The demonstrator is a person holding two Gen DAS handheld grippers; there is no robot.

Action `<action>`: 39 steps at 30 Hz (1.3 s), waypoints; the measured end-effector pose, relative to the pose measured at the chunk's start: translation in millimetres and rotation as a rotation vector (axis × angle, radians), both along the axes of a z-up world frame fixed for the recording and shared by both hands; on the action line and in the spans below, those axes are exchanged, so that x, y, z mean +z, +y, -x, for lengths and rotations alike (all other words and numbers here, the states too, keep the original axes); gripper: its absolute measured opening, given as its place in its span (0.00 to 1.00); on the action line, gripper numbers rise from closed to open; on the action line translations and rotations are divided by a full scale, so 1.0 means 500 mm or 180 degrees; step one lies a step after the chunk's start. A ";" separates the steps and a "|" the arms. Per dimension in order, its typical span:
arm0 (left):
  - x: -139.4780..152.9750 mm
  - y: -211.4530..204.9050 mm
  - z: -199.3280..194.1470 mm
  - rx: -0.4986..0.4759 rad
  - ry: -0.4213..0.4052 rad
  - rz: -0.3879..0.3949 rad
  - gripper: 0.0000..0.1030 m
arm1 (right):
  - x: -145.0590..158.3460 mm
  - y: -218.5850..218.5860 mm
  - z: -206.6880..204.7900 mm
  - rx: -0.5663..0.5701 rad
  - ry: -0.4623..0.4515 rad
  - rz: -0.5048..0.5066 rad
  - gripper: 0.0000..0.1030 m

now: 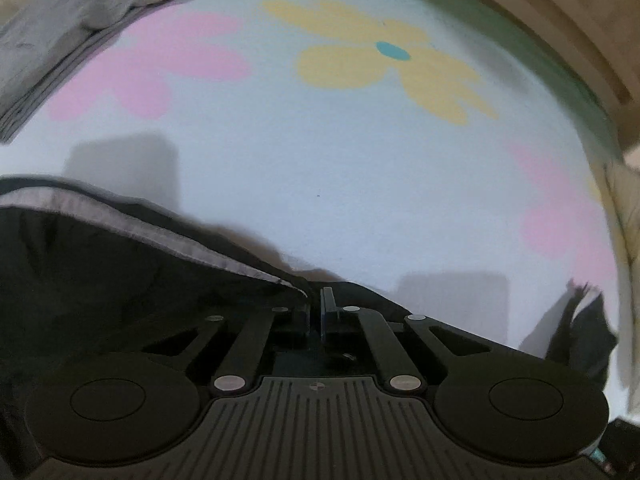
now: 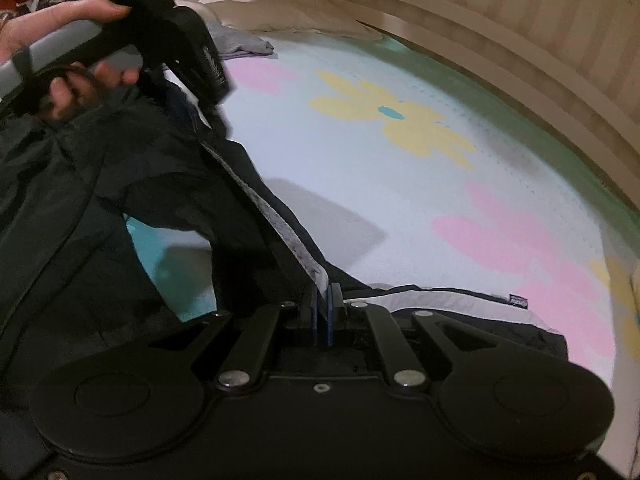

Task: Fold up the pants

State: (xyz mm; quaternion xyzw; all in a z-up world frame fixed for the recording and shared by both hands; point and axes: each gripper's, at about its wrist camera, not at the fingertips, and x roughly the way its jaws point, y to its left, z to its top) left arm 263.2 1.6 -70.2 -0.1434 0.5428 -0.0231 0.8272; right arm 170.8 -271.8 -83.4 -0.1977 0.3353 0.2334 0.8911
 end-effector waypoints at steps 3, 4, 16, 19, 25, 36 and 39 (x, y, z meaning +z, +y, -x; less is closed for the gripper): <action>0.064 -0.001 0.052 0.0004 -0.0218 -0.0147 0.04 | 0.018 -0.001 0.018 -0.0102 -0.0088 -0.0010 0.08; 0.087 -0.002 0.074 -0.0007 -0.0264 -0.0188 0.04 | 0.033 -0.001 0.026 -0.0127 -0.0121 -0.0026 0.08; 0.220 -0.008 0.405 -0.0176 -0.0668 -0.0454 0.04 | 0.140 0.008 0.237 -0.0177 -0.0165 0.0020 0.08; 0.190 -0.008 0.457 -0.0162 -0.0601 -0.0484 0.04 | 0.128 0.025 0.298 -0.0129 -0.0058 0.0124 0.08; 0.098 0.011 0.533 -0.0170 -0.0274 -0.0480 0.04 | 0.063 0.054 0.367 -0.0057 0.0239 0.0346 0.08; -0.001 0.012 0.527 -0.0233 -0.0052 -0.0495 0.04 | 0.053 0.048 0.398 -0.0288 0.0721 0.0033 0.30; -0.003 0.005 0.530 -0.0248 -0.0091 -0.0551 0.04 | 0.101 0.015 0.377 -0.0699 0.0655 -0.0262 0.46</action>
